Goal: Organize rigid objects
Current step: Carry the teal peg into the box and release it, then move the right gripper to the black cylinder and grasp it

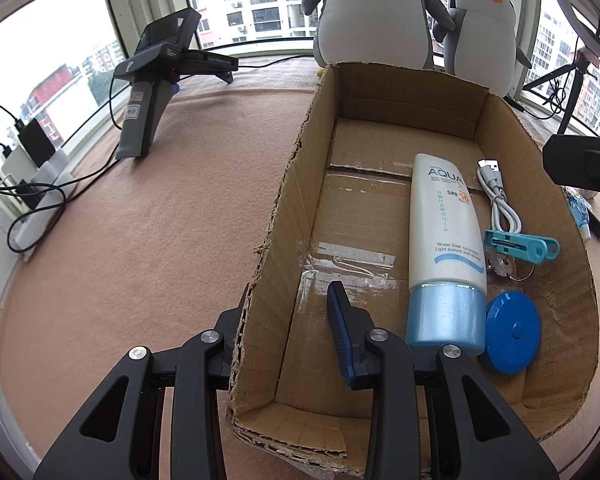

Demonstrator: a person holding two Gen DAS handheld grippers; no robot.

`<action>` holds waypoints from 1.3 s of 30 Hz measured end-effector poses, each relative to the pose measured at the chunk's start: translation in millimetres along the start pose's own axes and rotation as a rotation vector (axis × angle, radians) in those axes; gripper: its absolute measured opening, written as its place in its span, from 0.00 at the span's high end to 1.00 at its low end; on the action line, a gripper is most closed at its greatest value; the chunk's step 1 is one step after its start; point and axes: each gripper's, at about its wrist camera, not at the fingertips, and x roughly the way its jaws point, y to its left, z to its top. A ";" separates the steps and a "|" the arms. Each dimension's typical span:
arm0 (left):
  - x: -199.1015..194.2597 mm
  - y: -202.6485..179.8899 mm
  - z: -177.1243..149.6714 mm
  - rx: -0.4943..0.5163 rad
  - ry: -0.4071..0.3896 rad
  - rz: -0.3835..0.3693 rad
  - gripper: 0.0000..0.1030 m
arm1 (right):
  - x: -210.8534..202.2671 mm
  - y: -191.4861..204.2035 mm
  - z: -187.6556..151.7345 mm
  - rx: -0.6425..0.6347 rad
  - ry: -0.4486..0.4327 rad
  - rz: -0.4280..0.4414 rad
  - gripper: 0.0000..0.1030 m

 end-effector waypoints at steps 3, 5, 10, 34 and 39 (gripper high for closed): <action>0.1 -0.1 -0.1 0.000 0.000 0.000 0.69 | -2.2 -2.6 0.9 0.008 -0.005 -0.011 0.37; 0.3 0.5 0.1 0.000 0.000 0.000 0.69 | -4.1 -5.3 0.6 0.012 -0.009 -0.014 0.36; 0.2 0.4 -0.1 0.001 0.000 0.000 0.69 | -8.8 -16.5 -2.0 0.031 -0.014 -0.022 0.36; 1.4 1.2 0.2 0.003 0.000 0.003 0.69 | -49.8 -158.7 -54.4 0.001 0.075 -0.256 0.36; 0.7 1.2 1.0 0.007 0.000 0.007 0.69 | -40.6 -179.6 -56.9 -0.008 0.126 -0.289 0.42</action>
